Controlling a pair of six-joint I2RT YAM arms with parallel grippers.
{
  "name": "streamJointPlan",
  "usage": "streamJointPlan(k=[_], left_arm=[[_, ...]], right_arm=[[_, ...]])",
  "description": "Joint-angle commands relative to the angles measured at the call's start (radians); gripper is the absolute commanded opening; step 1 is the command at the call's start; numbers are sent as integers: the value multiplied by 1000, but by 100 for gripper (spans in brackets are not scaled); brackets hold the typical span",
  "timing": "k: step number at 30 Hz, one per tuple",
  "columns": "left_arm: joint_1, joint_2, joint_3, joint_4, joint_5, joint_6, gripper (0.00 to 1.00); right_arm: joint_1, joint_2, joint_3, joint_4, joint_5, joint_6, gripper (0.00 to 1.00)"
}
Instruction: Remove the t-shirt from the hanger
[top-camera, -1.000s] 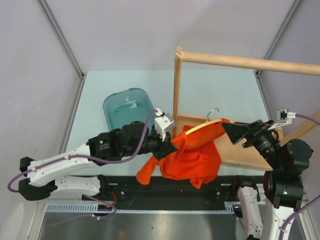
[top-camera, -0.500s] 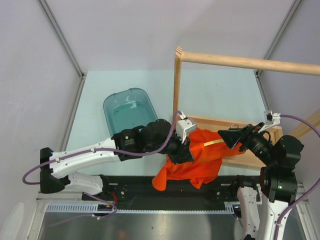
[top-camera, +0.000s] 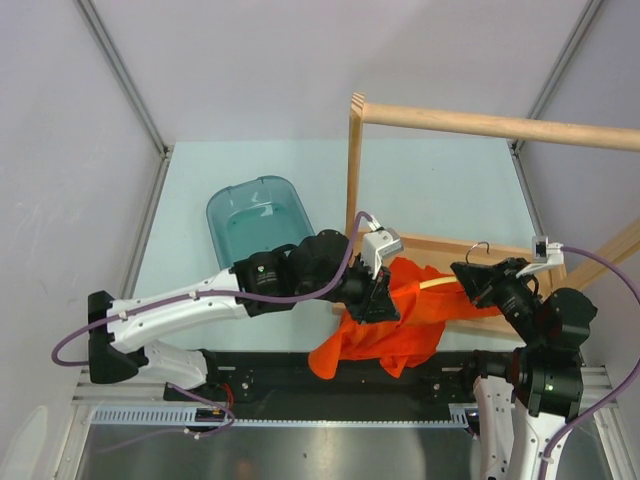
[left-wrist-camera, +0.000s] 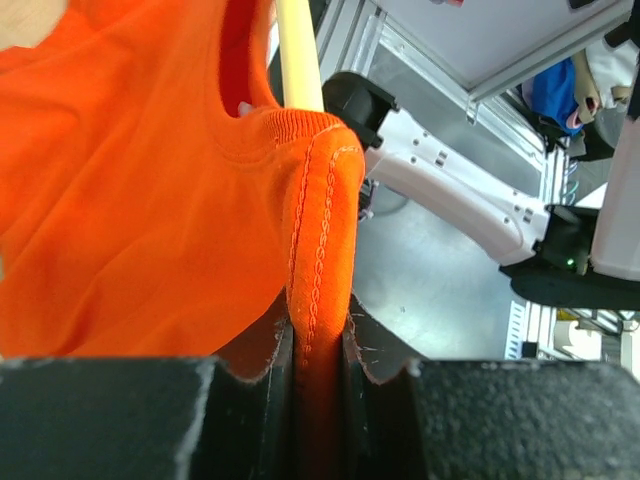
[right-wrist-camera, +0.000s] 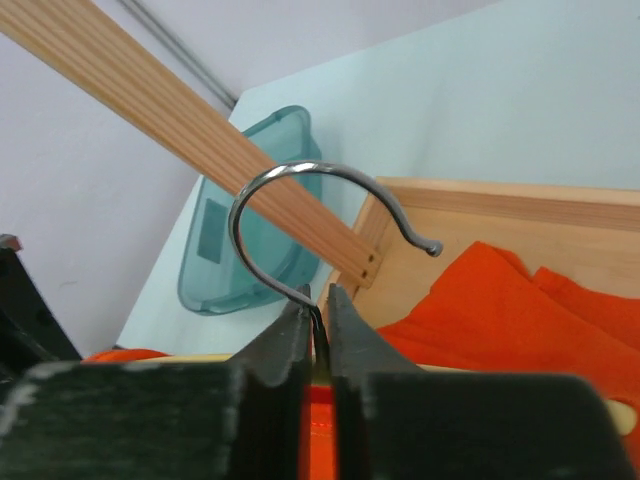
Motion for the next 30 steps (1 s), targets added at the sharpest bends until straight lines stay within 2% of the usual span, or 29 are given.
streamJointPlan(k=[1, 5, 6, 8, 9, 14, 17, 24, 27, 30], left_arm=[[-3, -13, 92, 109, -2, 19, 12], [-3, -40, 75, 72, -56, 58, 37], [-4, -52, 61, 72, -77, 59, 49], [-3, -92, 18, 70, -116, 78, 59], [-4, -103, 6, 67, -122, 84, 68], [-3, -184, -102, 60, -142, 116, 81], [-3, -229, -134, 41, -168, 131, 84], [-3, -303, -194, 12, -314, 174, 84], [-4, -300, -195, -8, -364, 196, 78], [-3, -301, -214, -13, -395, 202, 63]], right_arm=[[-4, -24, 22, -2, 143, 41, 0], [-4, -24, 22, -7, 184, 55, 0], [-4, -23, 22, -10, 192, 57, 0], [-4, -23, 28, -31, 217, 52, 0], [-4, -26, 30, -39, 223, 54, 0], [-4, -35, 22, -42, 237, 57, 0], [-4, -27, 33, -59, 246, 48, 0], [-4, -37, 48, -73, 235, 57, 0], [-4, -43, 59, -83, 252, 58, 0], [-4, -49, 85, -108, 283, 60, 0]])
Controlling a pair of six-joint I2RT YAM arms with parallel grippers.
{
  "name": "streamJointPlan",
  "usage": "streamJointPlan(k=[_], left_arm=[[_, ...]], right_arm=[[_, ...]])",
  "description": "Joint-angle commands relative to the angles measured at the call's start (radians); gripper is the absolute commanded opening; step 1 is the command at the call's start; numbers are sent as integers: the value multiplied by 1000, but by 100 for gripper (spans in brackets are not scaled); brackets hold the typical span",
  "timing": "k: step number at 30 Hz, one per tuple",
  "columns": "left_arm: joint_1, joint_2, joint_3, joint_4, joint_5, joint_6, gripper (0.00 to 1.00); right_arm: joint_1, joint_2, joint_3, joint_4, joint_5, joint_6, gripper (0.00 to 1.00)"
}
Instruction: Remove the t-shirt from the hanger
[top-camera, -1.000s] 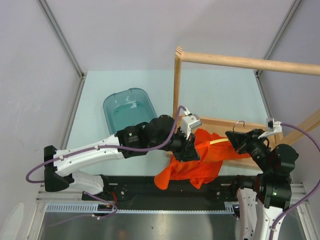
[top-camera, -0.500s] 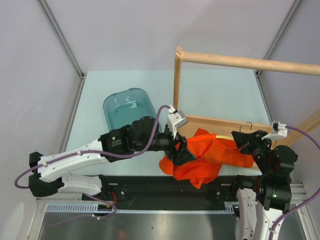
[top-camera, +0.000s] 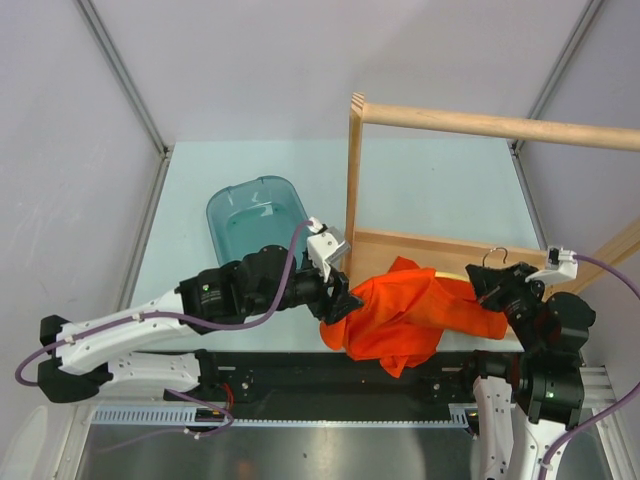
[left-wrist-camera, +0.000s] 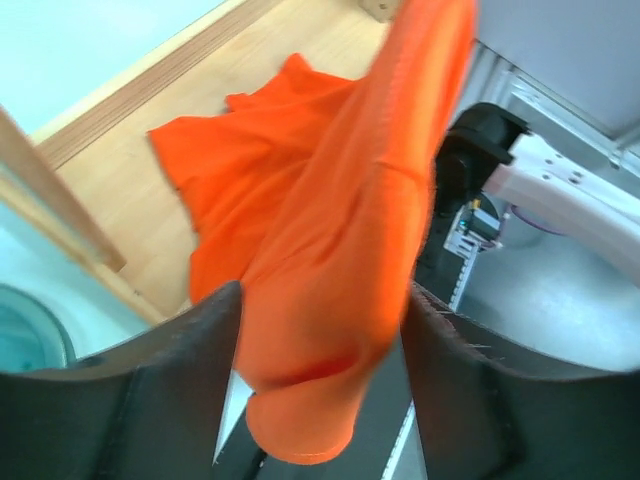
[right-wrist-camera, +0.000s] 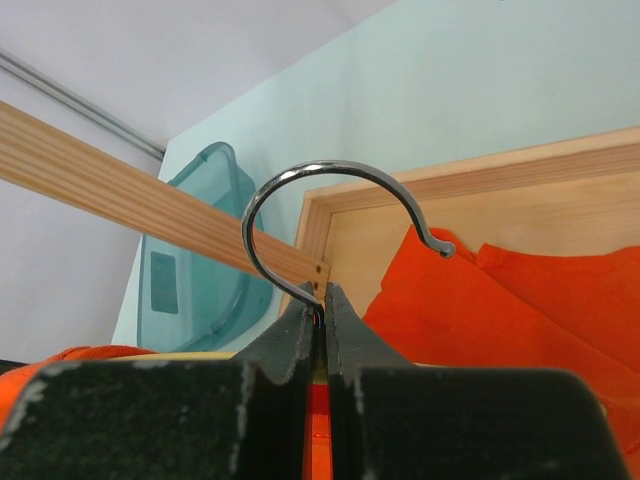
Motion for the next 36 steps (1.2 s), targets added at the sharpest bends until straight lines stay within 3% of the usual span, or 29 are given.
streamJointPlan(k=[1, 2, 3, 6, 12, 17, 22, 29, 36], left_arm=[[-4, -20, -27, -6, -83, 42, 51], [-3, -22, -34, -3, -81, 45, 43], [-3, -25, -37, 2, -87, 45, 26], [-4, -44, -42, -6, -135, 35, 0], [-3, -188, -67, 5, -394, -9, 0], [-3, -369, -180, 72, -584, -98, 0], [-3, -437, -200, 23, -747, -178, 0], [-3, -489, -163, -38, -876, -215, 0], [-3, -600, -189, 0, -945, -164, 0]], right_arm=[[-5, -20, 81, -3, 44, 23, 0], [-4, -20, 82, -13, 45, 25, 0], [-4, -21, 85, -16, 50, 26, 0], [-4, -30, 85, -30, 79, 45, 0], [-4, -47, 93, -54, 168, 83, 0], [-2, -67, 111, -62, 220, 100, 0], [-2, -90, 119, -62, 254, 120, 0], [-2, -95, 113, -79, 284, 146, 0], [-1, -105, 111, -96, 330, 149, 0]])
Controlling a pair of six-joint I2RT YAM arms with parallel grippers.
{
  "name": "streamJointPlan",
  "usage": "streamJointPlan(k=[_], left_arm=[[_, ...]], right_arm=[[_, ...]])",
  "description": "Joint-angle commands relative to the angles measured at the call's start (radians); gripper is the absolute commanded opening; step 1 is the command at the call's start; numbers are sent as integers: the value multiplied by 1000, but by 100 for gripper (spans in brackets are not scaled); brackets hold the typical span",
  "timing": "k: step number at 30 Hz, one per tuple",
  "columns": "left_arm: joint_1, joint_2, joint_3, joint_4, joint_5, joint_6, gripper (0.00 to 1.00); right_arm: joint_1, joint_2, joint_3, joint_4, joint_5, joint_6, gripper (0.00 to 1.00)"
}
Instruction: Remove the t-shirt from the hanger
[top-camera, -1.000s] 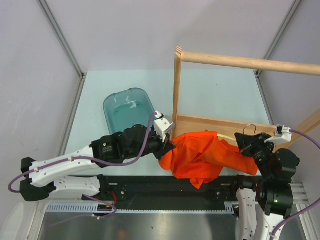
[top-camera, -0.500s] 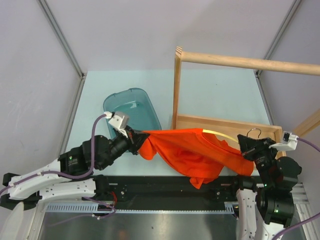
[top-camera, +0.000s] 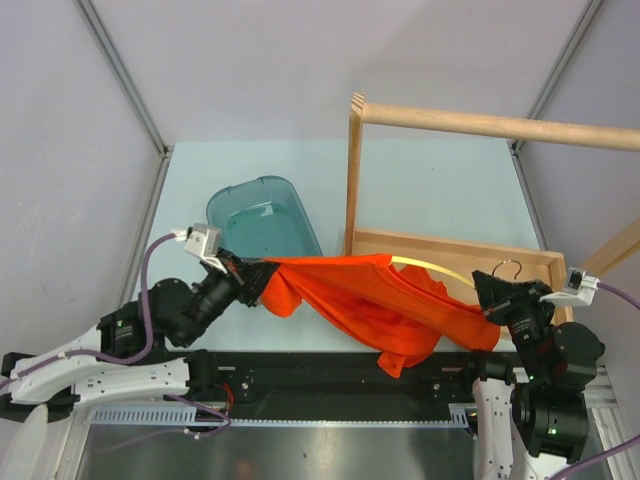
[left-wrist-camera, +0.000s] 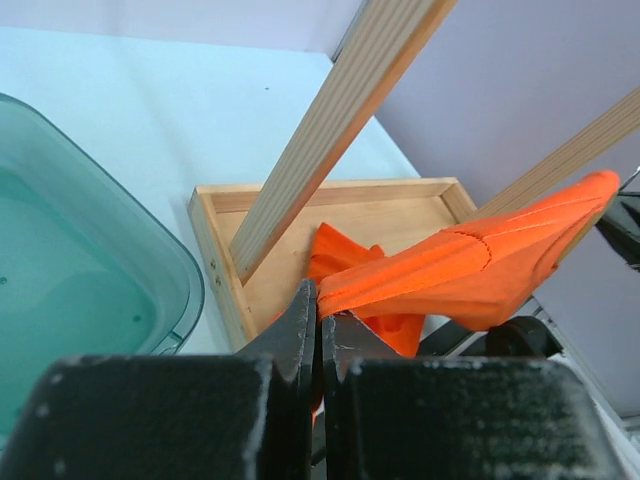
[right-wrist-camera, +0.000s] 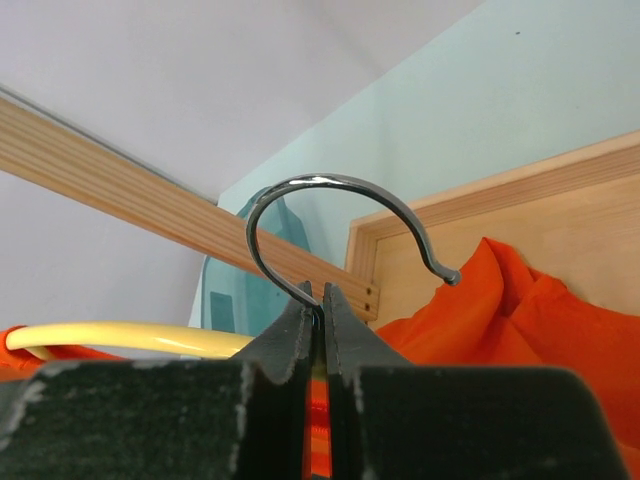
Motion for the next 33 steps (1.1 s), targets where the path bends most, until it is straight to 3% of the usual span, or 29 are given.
streamJointPlan(k=[1, 13, 33], left_arm=[[31, -130, 17, -3, -354, 50, 0], [31, -216, -26, -8, -440, 66, 0], [31, -342, -95, 6, -455, 145, 0]], right_arm=[[-13, -18, 14, -20, 240, -19, 0], [32, -46, 2, -69, 441, 20, 0], [335, -95, -24, -194, 859, 190, 0]])
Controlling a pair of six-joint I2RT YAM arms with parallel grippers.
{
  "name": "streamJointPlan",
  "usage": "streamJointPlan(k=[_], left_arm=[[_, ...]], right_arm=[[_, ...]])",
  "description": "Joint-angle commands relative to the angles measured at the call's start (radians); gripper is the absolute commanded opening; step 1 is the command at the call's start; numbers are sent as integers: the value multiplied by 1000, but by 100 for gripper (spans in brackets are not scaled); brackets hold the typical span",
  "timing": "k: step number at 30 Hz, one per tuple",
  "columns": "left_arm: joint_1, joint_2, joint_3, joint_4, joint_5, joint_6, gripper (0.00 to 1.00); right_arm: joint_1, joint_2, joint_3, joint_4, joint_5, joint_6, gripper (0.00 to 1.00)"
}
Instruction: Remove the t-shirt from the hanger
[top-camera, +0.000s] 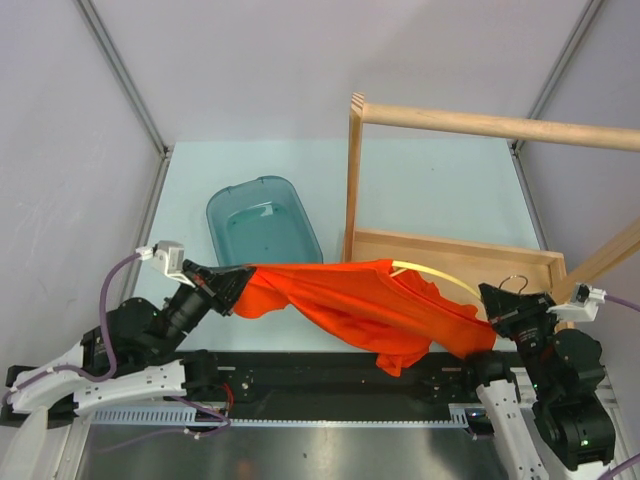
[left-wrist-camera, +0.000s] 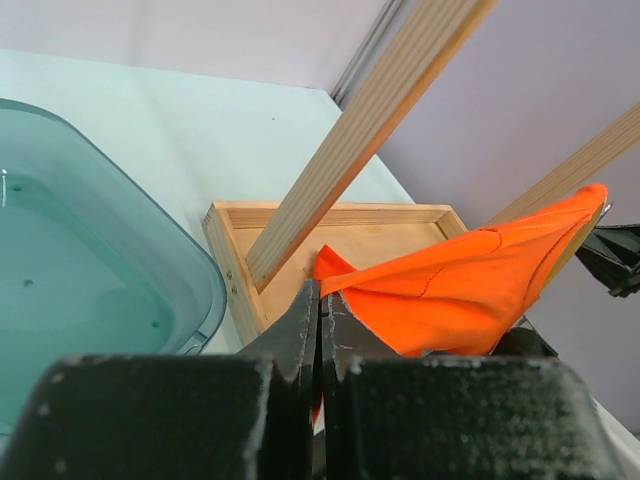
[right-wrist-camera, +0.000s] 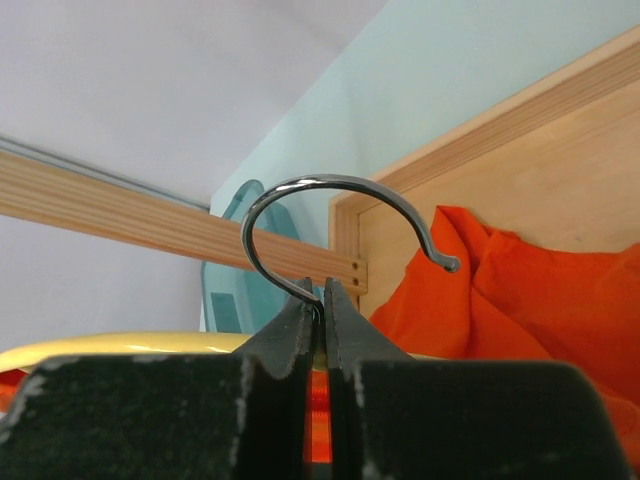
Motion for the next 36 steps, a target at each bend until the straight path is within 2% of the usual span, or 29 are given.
streamJointPlan(k=[1, 2, 3, 4, 5, 6, 7, 8, 9, 10, 11, 12, 13, 14, 16, 21, 28, 33, 35, 36], left_arm=[[49, -94, 19, 23, -372, 141, 0], [49, -90, 11, 49, -329, 174, 0], [49, -76, 8, 76, -193, 206, 0], [47, -59, 11, 108, -119, 247, 0], [49, 7, 37, 116, -45, 263, 0], [49, 50, 63, 113, 109, 272, 0], [47, 100, 133, 77, 176, 275, 0], [49, 219, 175, 54, 258, 277, 8], [47, 267, 213, 32, 384, 280, 19], [49, 317, 276, -4, 437, 280, 34], [49, 366, 292, -8, 478, 275, 69], [47, 386, 301, 4, 577, 281, 79], [49, 403, 332, 3, 606, 291, 82], [49, 438, 349, 0, 623, 291, 91], [49, 469, 395, -17, 639, 295, 97], [49, 610, 439, -52, 660, 344, 100], [49, 659, 358, -23, 572, 376, 100], [58, 670, 312, 10, 644, 364, 99], [58, 670, 285, 41, 701, 334, 95], [59, 668, 253, 56, 733, 321, 87]], right_arm=[[27, -40, 5, -64, 461, 12, 0], [26, -41, -1, -29, 427, -16, 0], [24, -38, -8, 48, 389, -54, 0], [17, -10, -9, 71, 314, -101, 0], [14, 15, -8, 93, 274, -137, 0], [11, 47, -2, 132, 231, -168, 0], [7, 98, 17, 145, 162, -215, 0], [1, 121, 26, 160, 131, -232, 0], [0, 138, 35, 195, 102, -258, 0], [-3, 153, 49, 202, 55, -284, 0], [-5, 199, 92, 205, 38, -325, 0], [-5, 224, 116, 187, 21, -358, 0], [-3, 251, 145, 173, 1, -387, 0], [-8, 286, 190, 150, -9, -437, 0], [-8, 304, 221, 144, -18, -468, 0], [-6, 294, 270, 167, -88, -485, 0], [-9, 272, 269, 171, -214, -462, 0], [-8, 252, 264, 191, -230, -447, 0], [-8, 252, 265, 193, -230, -443, 0], [-8, 252, 267, 194, -227, -439, 0]])
